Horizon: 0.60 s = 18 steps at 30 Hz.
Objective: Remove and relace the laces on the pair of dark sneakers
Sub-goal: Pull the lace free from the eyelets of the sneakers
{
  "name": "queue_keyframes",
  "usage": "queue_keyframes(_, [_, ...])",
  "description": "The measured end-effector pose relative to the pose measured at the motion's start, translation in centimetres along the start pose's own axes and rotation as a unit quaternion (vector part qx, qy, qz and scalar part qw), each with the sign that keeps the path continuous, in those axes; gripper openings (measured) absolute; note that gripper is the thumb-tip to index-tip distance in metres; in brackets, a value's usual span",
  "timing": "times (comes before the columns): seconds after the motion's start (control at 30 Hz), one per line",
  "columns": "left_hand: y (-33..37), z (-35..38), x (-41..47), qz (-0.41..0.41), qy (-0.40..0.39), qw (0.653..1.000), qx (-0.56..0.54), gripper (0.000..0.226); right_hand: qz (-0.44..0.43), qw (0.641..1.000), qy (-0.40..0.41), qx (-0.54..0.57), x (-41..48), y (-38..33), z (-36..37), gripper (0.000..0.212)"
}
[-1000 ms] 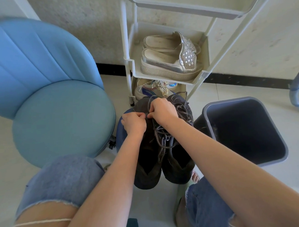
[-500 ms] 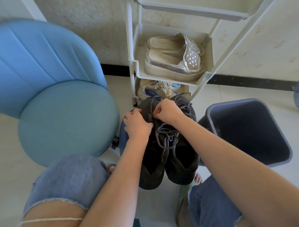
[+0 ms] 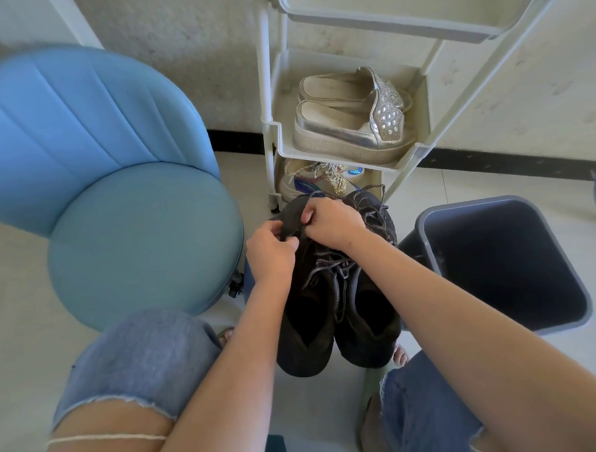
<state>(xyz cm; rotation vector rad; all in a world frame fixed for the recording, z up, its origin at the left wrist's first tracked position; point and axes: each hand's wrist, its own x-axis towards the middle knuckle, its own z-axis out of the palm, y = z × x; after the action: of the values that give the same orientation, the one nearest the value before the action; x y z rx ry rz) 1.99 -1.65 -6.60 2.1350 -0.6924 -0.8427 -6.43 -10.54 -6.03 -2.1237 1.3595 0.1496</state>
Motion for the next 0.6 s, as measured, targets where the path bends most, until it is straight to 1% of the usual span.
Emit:
queue_keyframes(0.13, [-0.2,0.2,0.0,0.006,0.001,1.0,0.012,0.037,-0.056,0.997,0.014,-0.052,0.1,0.3,0.2,0.018])
queue_keyframes(0.23, [-0.2,0.2,0.1,0.007,0.001,1.0,0.025,0.041,-0.089,0.99,0.055,-0.096,0.1,0.0,0.5,0.011])
queue_keyframes(0.3, [-0.1,0.2,0.1,0.009,-0.002,0.999,0.037,0.041,-0.103,0.986,0.051,-0.122,0.2,-0.1,0.5,0.009])
queue_keyframes(0.37, [-0.2,0.1,0.1,0.011,-0.002,0.999,0.048,0.041,-0.098,0.988,0.039,-0.111,0.5,0.0,0.7,0.009])
queue_keyframes(0.4, [-0.2,0.1,0.1,0.013,-0.002,0.998,0.055,0.04,-0.084,0.993,0.047,-0.065,0.5,-0.1,0.8,0.009])
queue_keyframes(0.43, [-0.3,0.2,0.1,0.013,-0.005,0.998,0.065,0.04,-0.066,0.996,0.062,0.019,0.5,-0.4,0.7,0.008])
queue_keyframes(0.47, [-0.3,0.2,0.1,0.016,-0.01,0.997,0.079,0.039,-0.058,0.987,0.079,0.131,0.4,-1.1,0.3,0.008])
queue_keyframes(0.5, [-0.3,0.2,0.1,0.021,-0.018,0.995,0.094,0.038,-0.065,0.963,0.101,0.242,0.2,-2.1,-0.6,0.009])
queue_keyframes(0.53, [-0.4,0.3,0.1,0.03,-0.022,0.994,0.106,0.036,-0.08,0.929,0.125,0.339,-0.2,-3.5,-1.8,0.009])
queue_keyframes(0.6, [-0.5,0.4,0.1,0.046,-0.022,0.993,0.11,0.032,-0.129,0.854,0.14,0.484,-1.2,-5.9,-4.5,0.003])
